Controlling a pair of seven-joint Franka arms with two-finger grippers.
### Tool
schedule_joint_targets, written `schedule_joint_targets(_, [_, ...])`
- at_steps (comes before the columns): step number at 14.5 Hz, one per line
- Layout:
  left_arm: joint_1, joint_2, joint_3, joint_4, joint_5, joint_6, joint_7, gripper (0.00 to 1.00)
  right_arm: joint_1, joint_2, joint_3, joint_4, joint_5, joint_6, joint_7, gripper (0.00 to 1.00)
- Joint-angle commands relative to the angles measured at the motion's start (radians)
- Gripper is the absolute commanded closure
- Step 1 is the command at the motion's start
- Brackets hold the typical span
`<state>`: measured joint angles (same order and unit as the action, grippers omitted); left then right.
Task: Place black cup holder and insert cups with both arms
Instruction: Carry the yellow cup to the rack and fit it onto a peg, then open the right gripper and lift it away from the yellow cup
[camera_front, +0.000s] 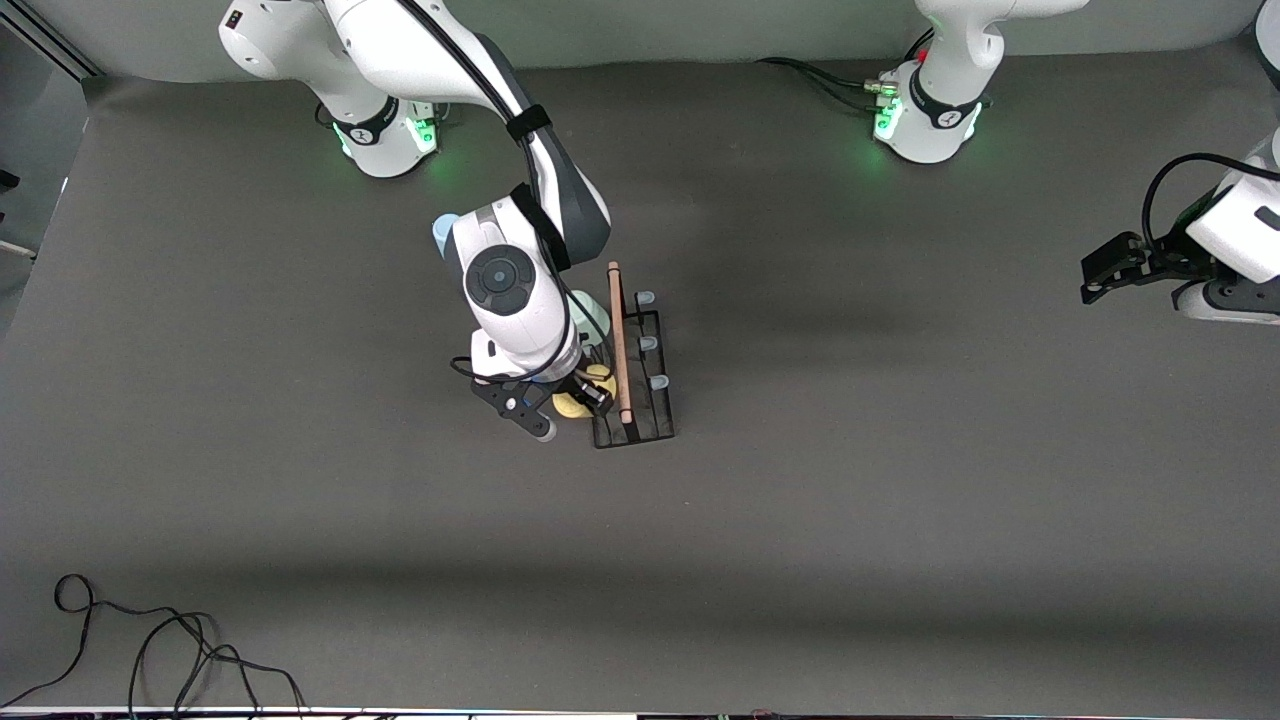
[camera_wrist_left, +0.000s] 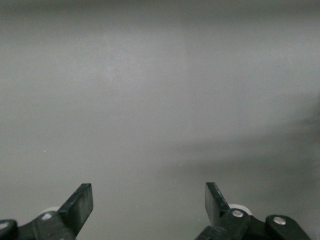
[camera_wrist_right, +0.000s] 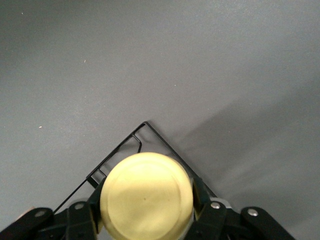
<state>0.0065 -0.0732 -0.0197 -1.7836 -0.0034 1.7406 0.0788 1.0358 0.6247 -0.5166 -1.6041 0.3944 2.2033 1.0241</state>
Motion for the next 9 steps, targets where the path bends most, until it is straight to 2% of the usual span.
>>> schedule_joint_targets(1, [-0.005, 0.007, 0.000, 0.015, 0.011, -0.009, -0.019, 0.00, 0.006, 0.015, -0.005, 0.023, -0.011, 0.000, 0.033, 0.66])
schedule_joint_targets(2, [-0.006, 0.007, 0.000, 0.015, 0.011, -0.009, -0.019, 0.00, 0.010, 0.020, -0.005, 0.023, -0.009, 0.000, 0.033, 0.34])
schedule_joint_targets(3, [-0.005, 0.007, 0.000, 0.013, 0.011, -0.007, -0.019, 0.00, 0.012, 0.021, -0.005, 0.023, -0.009, 0.000, 0.033, 0.12])
schedule_joint_targets(4, [-0.005, 0.007, 0.000, 0.013, 0.011, -0.007, -0.019, 0.00, 0.012, 0.023, -0.005, 0.023, -0.009, 0.000, 0.033, 0.00])
schedule_joint_targets(9, [-0.005, 0.007, 0.000, 0.012, 0.011, -0.007, -0.019, 0.00, 0.006, 0.009, -0.011, 0.035, -0.012, -0.005, 0.016, 0.00])
